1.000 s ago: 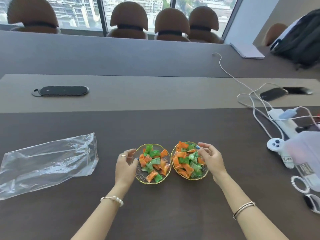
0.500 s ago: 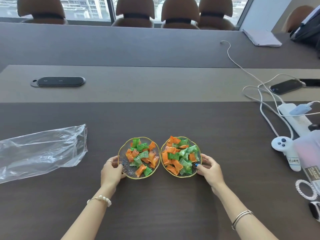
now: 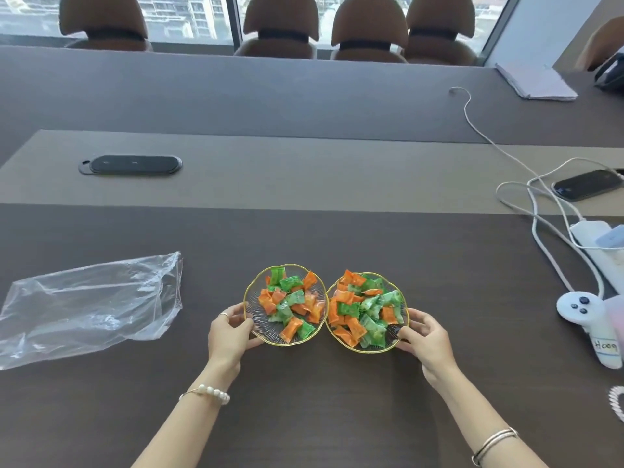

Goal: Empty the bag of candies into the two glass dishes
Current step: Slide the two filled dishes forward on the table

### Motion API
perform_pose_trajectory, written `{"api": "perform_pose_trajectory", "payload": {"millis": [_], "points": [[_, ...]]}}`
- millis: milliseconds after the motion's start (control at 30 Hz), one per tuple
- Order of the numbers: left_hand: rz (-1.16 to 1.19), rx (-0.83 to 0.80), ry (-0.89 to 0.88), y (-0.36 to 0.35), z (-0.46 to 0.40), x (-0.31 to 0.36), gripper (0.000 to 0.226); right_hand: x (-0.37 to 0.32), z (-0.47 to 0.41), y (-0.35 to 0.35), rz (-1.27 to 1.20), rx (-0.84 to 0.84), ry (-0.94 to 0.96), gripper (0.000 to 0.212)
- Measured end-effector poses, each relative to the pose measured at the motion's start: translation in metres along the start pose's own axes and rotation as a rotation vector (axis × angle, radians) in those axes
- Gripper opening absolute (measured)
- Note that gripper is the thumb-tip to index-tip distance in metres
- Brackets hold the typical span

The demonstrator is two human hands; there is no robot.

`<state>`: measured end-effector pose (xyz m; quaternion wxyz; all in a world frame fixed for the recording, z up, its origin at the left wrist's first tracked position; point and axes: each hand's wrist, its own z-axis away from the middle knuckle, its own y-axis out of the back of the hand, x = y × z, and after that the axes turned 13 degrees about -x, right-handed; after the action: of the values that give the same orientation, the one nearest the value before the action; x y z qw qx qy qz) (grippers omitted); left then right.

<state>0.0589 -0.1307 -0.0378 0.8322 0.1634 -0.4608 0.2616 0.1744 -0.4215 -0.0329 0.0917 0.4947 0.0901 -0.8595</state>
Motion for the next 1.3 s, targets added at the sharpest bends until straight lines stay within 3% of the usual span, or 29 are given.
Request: {"api": "perform_pose_trajectory", "payload": {"millis": [233,567,867,1300], "points": [[0.164,-0.008,-0.098,-0.008,-0.049,0.085,0.03,-0.074,-0.05,-0.04,-0.103,-0.004,0.088,0.032],[0.201,0.011,-0.168,0.0,-0.205,0.18,0.038,-0.16,-0.202,-0.098,-0.158,0.054,0.143,0.037],[0.183,0.016,-0.122,-0.019,-0.327,0.174,0.038,-0.167,-0.315,-0.135,-0.154,0.099,0.076,0.036],[0.12,0.059,-0.113,-0.023,-0.351,0.17,0.039,-0.159,-0.348,-0.136,-0.057,0.122,0.093,0.04]]}}
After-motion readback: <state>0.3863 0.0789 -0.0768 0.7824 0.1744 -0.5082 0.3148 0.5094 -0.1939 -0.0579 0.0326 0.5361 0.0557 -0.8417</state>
